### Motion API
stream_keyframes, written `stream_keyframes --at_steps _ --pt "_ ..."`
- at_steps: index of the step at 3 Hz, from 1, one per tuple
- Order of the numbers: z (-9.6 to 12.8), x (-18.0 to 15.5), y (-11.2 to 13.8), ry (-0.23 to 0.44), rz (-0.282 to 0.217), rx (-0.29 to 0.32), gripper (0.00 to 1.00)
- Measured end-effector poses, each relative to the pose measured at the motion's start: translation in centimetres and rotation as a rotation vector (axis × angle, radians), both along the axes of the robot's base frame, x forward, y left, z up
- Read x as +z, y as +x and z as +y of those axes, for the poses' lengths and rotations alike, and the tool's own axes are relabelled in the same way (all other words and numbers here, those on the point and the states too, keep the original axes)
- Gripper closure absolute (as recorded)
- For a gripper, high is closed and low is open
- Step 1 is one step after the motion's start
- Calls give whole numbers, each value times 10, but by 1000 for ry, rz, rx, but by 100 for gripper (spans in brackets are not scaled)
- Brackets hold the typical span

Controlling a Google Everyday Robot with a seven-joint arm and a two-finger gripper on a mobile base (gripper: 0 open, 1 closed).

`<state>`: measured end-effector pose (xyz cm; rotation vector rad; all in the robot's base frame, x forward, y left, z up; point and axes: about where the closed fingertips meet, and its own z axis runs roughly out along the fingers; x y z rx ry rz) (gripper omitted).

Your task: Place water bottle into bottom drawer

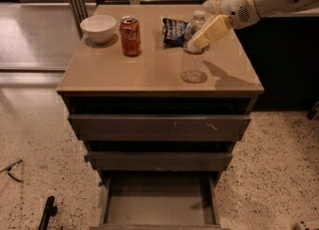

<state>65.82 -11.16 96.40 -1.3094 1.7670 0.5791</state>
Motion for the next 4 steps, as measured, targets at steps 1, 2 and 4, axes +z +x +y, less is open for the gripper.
stream_keyframes --at_steps 1,2,4 --pt "7 -7 7 4 -23 2 0" --pt "18 -14 12 13 -25 14 0" --pt "28 -18 16 28 -31 33 18"
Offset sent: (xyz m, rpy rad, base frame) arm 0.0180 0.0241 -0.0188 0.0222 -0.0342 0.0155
